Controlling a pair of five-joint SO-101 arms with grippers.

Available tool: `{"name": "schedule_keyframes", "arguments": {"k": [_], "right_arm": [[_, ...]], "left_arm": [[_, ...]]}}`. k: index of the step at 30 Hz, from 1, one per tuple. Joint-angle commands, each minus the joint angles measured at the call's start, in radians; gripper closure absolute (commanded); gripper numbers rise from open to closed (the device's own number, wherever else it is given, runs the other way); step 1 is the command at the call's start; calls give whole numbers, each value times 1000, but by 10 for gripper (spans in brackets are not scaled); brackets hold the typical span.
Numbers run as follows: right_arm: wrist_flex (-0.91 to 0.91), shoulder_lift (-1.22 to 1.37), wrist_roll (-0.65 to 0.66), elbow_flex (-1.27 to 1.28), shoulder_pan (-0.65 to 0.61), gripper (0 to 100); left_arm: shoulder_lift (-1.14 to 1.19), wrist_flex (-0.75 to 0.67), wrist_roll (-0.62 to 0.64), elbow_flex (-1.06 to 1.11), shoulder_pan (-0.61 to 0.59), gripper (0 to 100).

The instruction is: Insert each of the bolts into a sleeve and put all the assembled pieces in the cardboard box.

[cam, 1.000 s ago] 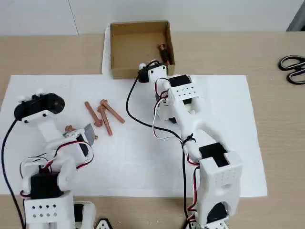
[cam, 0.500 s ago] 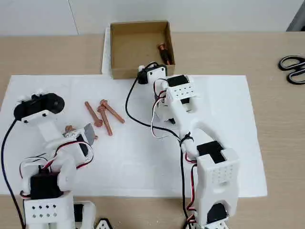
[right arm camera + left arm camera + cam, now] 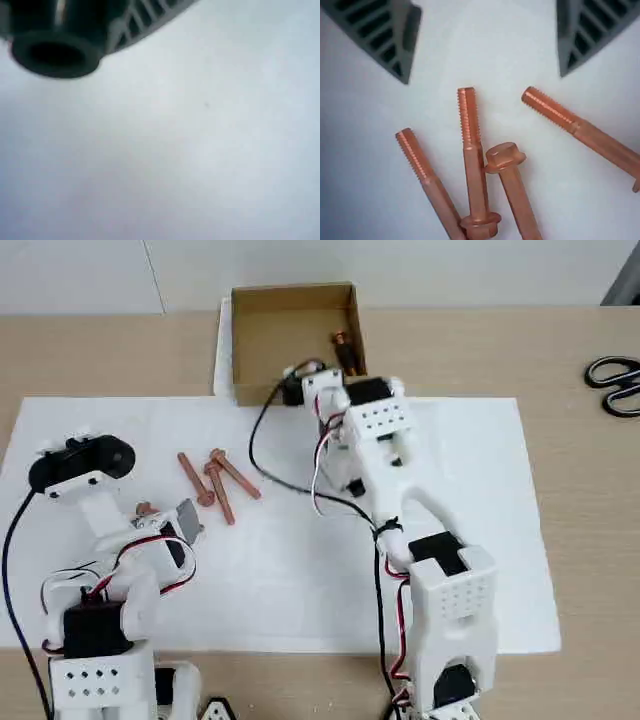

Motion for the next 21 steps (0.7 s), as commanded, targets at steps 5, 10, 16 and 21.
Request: {"name": "schedule_keyframes", "arguments": {"k": [5,10,16,21], "right_arm": [[114,-12,-55,-169,42,996],[114,-13,-78,-29,142,996],[102,-136,-77,199,188,995],[25,-274,-81,368,193,995]], "left_arm": [[3,-21,-11,-5,-3,815],[2,-21,-11,-5,-3,815],[2,-21,-11,-5,2,815],[2,-21,-11,-5,2,815]]}}
